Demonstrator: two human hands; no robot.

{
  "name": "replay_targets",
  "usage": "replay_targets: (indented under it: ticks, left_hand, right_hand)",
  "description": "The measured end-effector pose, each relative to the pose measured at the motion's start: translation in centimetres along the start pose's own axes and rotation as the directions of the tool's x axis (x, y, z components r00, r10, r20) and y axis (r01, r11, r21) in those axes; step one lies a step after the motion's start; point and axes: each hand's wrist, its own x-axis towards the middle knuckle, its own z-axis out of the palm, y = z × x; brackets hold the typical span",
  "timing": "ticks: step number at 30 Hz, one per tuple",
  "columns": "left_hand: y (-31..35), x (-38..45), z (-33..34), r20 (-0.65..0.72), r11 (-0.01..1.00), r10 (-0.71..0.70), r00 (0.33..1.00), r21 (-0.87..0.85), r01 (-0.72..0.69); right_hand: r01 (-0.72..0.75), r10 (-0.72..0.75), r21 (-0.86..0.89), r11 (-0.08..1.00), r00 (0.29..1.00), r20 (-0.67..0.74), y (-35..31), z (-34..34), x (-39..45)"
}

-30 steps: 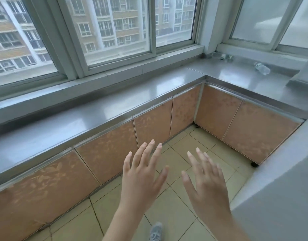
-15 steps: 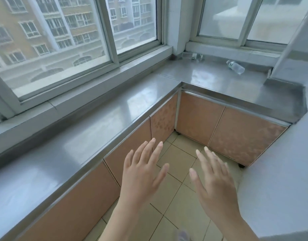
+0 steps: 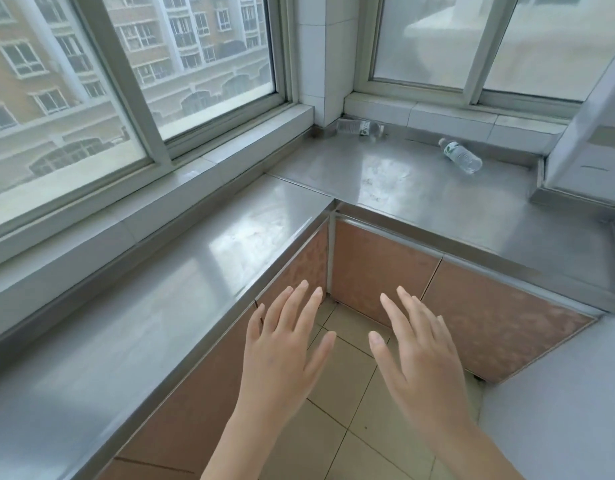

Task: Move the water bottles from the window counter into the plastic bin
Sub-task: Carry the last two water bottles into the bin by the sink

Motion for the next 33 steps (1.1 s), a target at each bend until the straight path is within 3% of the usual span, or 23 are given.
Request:
replay_targets:
  ticks: [25, 33]
  left_hand:
    - [5.3, 42.4, 15.1, 0.032, 0.970, 0.202, 0.979, -0.143, -0.195]
    - [8.7, 52.8, 20.5, 0.046, 0.964, 0.248, 0.968, -0.109, -0.242]
  right_hand:
    - [-0.242, 0.238, -0.099, 0.965, 0.970, -0.058, 16.9, 2.5, 36.2]
    - [-0.276, 0.273, -0.069, 0.959, 0.961, -0.050, 23.9, 3.5, 46.4]
